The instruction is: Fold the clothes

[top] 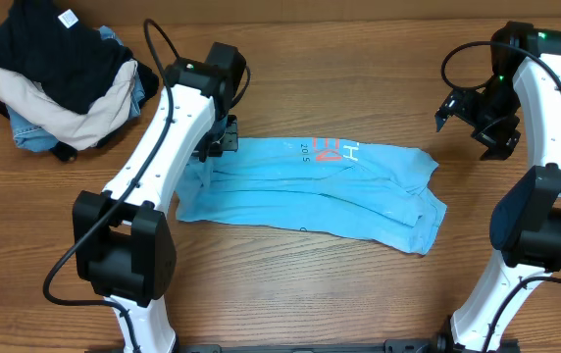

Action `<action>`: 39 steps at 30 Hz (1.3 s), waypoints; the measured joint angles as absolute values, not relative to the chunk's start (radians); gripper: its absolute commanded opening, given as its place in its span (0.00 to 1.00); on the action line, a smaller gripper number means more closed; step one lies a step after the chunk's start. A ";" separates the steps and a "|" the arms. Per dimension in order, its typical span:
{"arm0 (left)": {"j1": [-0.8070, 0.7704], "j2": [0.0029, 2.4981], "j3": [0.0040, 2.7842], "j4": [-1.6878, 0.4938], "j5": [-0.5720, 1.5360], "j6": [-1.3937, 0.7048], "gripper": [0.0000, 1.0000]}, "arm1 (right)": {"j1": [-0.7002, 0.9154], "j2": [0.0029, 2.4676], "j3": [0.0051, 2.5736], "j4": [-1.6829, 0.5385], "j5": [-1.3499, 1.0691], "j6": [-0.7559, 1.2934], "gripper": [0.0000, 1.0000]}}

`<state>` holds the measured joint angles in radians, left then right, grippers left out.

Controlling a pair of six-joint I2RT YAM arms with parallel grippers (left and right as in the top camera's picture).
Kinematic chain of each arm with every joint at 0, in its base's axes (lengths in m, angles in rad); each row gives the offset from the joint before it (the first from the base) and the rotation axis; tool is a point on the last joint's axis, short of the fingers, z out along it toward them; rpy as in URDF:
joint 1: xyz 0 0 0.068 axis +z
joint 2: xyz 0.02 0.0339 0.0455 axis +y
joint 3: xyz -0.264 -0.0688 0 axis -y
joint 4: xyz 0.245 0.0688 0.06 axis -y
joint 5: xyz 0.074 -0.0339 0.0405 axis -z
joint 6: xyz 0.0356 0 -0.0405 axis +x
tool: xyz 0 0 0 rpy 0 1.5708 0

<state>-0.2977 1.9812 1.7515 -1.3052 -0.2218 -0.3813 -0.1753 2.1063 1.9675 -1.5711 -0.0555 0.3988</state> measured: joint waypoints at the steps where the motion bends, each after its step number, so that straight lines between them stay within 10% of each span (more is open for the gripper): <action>1: -0.307 1.981 1.752 -1.305 -0.222 -0.388 0.50 | -0.175 2.106 1.967 -1.573 -0.056 0.397 1.00; 4: -0.324 1.982 1.752 -1.305 -0.208 -0.389 0.87 | -0.175 2.106 1.967 -1.575 -0.056 0.392 1.00; 39: -0.051 2.001 1.361 -0.872 0.370 -0.048 1.00 | -0.175 2.106 1.967 -1.589 -0.091 0.369 1.00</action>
<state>-0.0513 2.0014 1.3609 -0.8719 0.3698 -0.0479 -0.1753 2.1063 1.9675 -1.5890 -0.0910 0.3691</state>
